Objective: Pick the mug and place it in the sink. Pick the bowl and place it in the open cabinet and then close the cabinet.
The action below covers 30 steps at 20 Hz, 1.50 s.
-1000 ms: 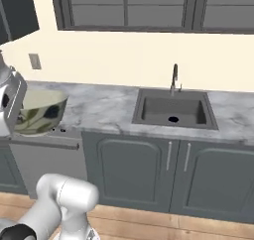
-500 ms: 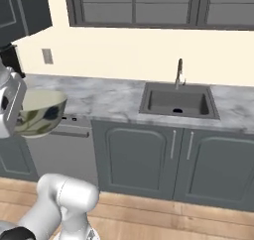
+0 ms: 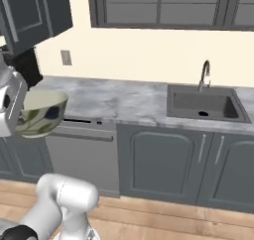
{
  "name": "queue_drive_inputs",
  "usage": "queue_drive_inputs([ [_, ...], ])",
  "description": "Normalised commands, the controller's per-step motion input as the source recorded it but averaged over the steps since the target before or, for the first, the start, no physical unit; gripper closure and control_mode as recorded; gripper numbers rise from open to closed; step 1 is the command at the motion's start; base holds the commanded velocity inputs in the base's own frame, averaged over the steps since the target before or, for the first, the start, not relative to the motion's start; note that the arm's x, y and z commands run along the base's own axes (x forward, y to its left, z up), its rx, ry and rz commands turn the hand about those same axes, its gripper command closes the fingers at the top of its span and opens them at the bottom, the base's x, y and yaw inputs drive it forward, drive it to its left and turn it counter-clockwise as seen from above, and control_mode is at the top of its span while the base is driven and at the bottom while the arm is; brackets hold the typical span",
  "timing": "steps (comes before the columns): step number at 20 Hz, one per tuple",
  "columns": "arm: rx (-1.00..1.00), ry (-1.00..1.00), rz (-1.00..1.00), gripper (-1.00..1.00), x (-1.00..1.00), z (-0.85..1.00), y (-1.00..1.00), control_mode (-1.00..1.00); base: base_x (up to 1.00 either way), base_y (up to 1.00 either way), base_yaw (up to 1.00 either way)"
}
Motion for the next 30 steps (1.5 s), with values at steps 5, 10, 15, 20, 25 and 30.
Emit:
queue_drive_inputs([
  [5,0.00,0.00,0.00,1.00,0.00,0.00,0.00,1.00,0.34,1.00,-0.17],
  [10,0.00,0.00,0.00,1.00,0.00,0.00,0.00,1.00,0.36,1.00,-0.09],
  [15,0.00,0.00,0.00,1.00,0.00,0.00,0.00,1.00,0.64,1.00,-0.19],
  [20,0.00,0.00,0.00,1.00,0.00,0.00,0.00,1.00,0.91,1.00,-0.55],
  [25,0.00,0.00,0.00,1.00,0.00,0.00,0.00,1.00,0.15,1.00,-0.29],
  [30,0.00,0.00,0.00,1.00,0.00,0.00,0.00,1.00,-0.01,0.18,0.00],
])
